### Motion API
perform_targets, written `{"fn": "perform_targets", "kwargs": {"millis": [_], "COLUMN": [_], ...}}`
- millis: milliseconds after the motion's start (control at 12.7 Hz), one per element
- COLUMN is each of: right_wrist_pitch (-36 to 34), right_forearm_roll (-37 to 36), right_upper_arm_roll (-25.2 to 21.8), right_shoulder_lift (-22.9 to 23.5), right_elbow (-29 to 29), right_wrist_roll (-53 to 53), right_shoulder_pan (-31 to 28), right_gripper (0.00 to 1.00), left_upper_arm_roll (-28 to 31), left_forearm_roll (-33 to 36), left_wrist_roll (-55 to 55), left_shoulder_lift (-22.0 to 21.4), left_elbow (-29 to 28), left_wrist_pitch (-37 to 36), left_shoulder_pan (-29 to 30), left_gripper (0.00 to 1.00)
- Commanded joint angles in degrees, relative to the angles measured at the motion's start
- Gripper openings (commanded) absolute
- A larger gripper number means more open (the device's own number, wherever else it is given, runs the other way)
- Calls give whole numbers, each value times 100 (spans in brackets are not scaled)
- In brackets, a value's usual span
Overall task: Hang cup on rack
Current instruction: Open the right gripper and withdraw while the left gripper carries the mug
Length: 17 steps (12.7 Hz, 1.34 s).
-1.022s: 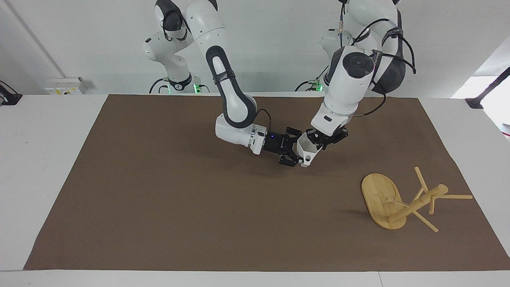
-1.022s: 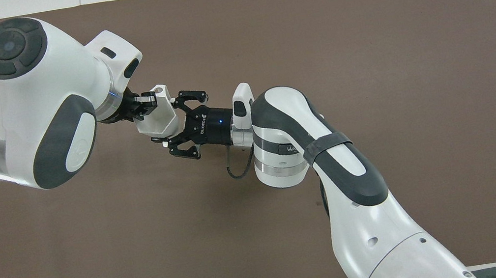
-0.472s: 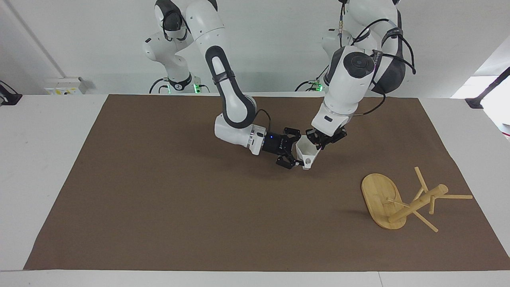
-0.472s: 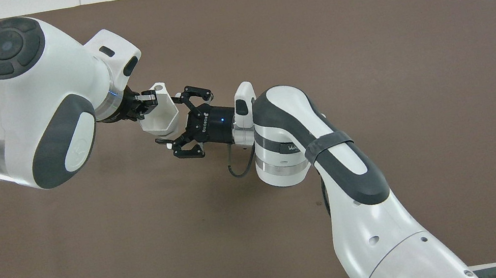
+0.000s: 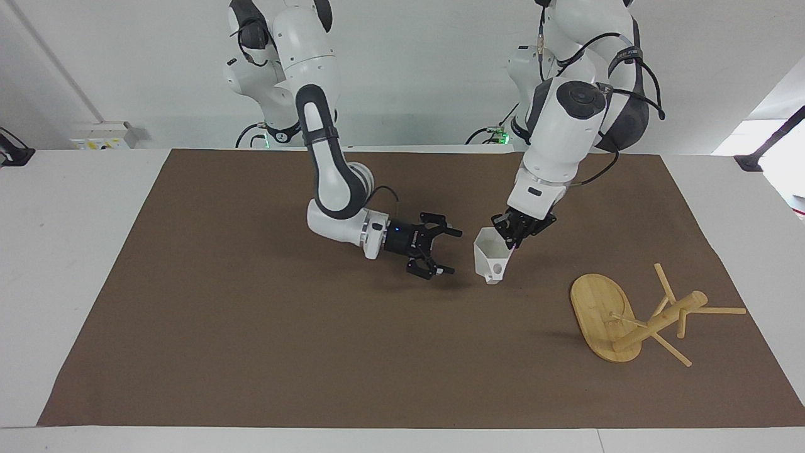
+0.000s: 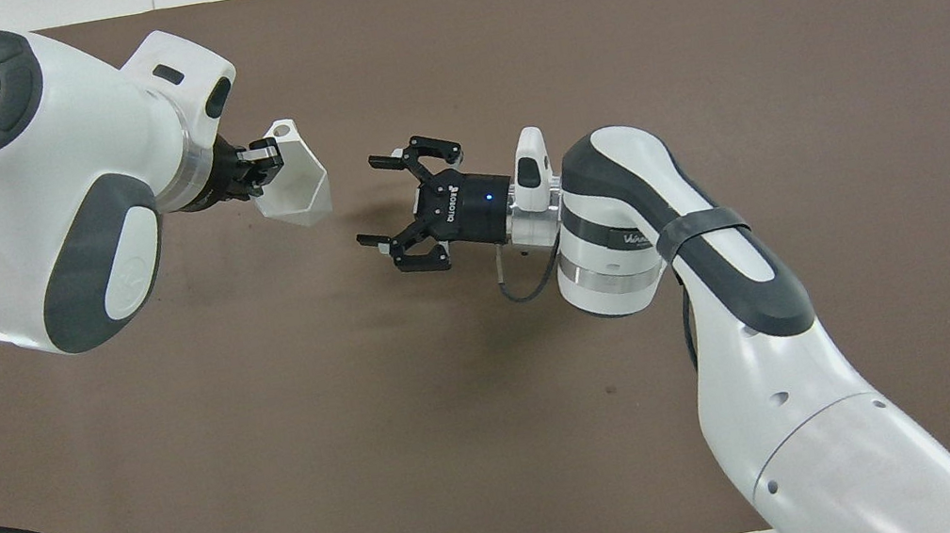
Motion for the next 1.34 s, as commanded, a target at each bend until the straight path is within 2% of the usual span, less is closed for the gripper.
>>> {"fn": "perform_targets", "kwargs": {"millis": [0, 315, 551, 629, 787, 944, 1180, 1258], "right_wrist_pitch": [-815, -2038, -2698, -2821, -3007, -2990, -2981, -2981], "right_forearm_roll": [-1248, -3455, -4871, -5476, -6532, -7280, -8475, -8722], "right_upper_arm_roll": [62, 53, 35, 27, 27, 9, 18, 27], "right_shoulder_lift": [-301, -328, -363, -441, -608, -1055, -1986, -2154], "right_elbow": [-356, -216, 20, 204, 504, 558, 654, 689], "right_wrist_roll": [-74, 172, 277, 469, 987, 1497, 2787, 3131], "right_shoulder_pan": [-1044, -2706, -3762, -4087, -4624, -4854, -4864, -4820], "right_gripper": [100, 100, 100, 100, 100, 100, 100, 100], "left_upper_arm_roll": [11, 11, -6, -24, -32, -33, -41, -41], "left_forearm_roll": [-11, -11, -11, -3, -3, -3, -3, -3], "left_wrist_roll": [-360, -590, -573, -538, -503, -476, -476, -467], "left_shoulder_lift": [-282, -633, -976, -994, -907, -898, -722, -705], "left_elbow": [-669, -1390, -2435, -2551, -2526, -2526, -2500, -2500], "left_wrist_pitch": [1036, 2454, 4112, 4396, 4469, 4486, 4671, 4671], "left_shoulder_pan": [130, 533, 937, 1087, 1254, 1352, 1475, 1484], "left_gripper": [0, 0, 0, 0, 0, 0, 0, 0]}}
